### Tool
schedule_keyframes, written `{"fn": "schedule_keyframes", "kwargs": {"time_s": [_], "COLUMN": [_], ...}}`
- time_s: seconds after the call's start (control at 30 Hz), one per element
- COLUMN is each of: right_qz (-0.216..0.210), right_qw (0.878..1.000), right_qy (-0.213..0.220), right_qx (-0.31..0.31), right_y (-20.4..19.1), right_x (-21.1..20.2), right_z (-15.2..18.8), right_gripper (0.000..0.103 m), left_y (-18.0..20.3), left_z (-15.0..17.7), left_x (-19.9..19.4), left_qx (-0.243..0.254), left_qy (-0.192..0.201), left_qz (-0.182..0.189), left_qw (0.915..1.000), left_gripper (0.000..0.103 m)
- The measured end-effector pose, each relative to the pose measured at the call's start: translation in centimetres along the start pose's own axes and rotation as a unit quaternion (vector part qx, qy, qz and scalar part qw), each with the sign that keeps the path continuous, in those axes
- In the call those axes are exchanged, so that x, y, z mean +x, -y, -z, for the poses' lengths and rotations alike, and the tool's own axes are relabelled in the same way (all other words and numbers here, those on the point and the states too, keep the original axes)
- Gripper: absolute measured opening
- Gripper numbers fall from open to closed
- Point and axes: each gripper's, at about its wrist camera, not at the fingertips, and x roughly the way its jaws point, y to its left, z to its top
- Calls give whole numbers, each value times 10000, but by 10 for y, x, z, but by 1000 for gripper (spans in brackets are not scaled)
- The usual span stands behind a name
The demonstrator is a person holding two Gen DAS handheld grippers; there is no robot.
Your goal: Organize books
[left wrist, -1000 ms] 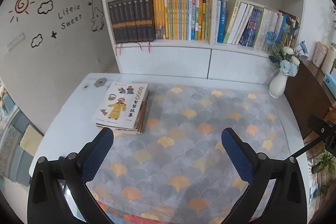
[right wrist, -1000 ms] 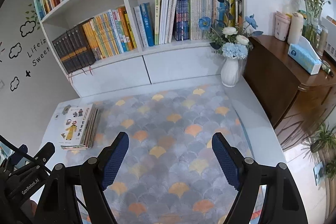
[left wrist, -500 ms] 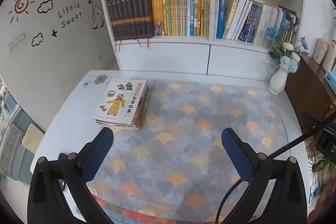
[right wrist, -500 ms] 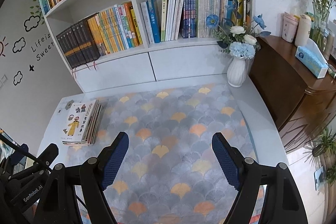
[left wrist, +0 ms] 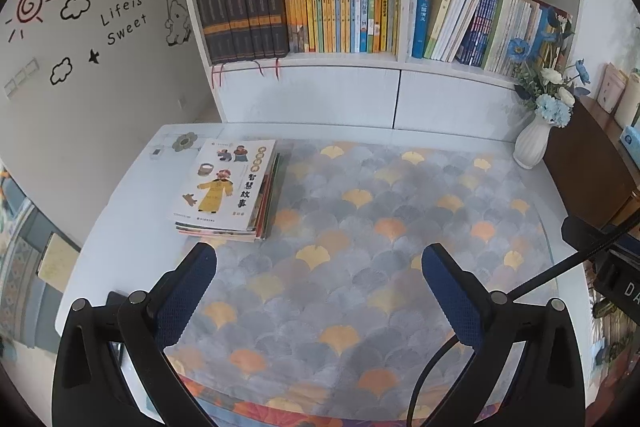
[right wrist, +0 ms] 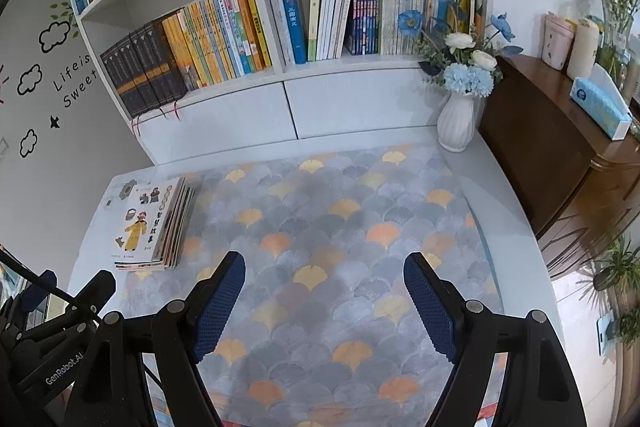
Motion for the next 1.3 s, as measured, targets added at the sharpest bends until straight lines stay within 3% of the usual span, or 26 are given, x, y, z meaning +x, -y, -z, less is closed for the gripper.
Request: {"fn": "schedule_keyframes", "kwargs": {"time_s": [0.6, 1.3], "right_qz": [57, 248], "right_qw": [9997, 9984], "right_qy": [-230, -448], "right_qx": [-56, 223], "right_y": [-17, -9], "right_x": [25, 51], "right_z": [3, 3], "right_gripper": [80, 80], "left_y": [-7, 8], "left_z": [-5, -13], "left_x": [26, 62], "left_qx": [36, 238], "left_qy": [-222, -502], "left_qz": [112, 207], "left_qw": [9997, 9982], "left_gripper": [102, 102]}}
